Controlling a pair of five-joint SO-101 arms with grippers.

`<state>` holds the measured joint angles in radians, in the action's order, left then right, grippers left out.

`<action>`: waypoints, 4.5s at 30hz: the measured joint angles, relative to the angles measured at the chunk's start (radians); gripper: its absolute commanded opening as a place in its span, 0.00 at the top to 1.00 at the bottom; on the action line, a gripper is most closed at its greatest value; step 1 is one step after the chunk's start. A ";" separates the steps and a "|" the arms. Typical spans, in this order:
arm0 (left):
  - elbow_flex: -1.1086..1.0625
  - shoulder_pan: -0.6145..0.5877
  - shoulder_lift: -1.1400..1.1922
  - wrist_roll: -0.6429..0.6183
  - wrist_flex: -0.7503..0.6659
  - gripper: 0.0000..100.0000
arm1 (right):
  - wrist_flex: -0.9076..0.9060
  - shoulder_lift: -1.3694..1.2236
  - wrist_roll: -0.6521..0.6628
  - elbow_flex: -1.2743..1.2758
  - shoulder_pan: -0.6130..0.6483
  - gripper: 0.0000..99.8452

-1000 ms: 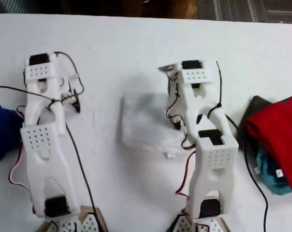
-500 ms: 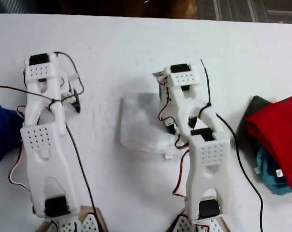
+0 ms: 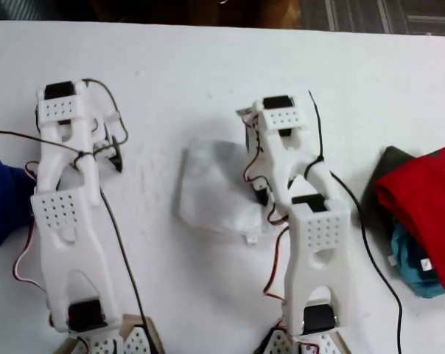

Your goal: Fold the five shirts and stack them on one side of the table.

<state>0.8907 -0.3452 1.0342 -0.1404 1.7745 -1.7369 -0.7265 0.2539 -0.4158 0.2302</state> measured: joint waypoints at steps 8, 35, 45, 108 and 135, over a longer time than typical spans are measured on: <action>0.000 0.000 0.000 0.000 0.000 0.81 | -0.012 -0.005 0.002 -0.084 -0.043 0.98; 0.000 0.000 0.000 0.000 0.000 0.81 | -0.012 0.308 0.121 -0.161 -0.414 0.98; 0.000 0.000 0.000 0.000 0.000 0.81 | -0.012 0.361 0.252 -0.161 -0.658 0.98; 0.000 0.000 0.000 0.000 0.000 0.81 | -0.012 0.468 0.354 -0.270 -0.902 0.77; -0.072 0.000 -0.025 0.008 -0.002 0.81 | -0.015 1.105 0.107 0.043 -0.262 0.77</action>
<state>0.8186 -0.3452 1.0096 -0.1327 1.7729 -1.7522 0.3782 0.3613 -0.3728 -0.0322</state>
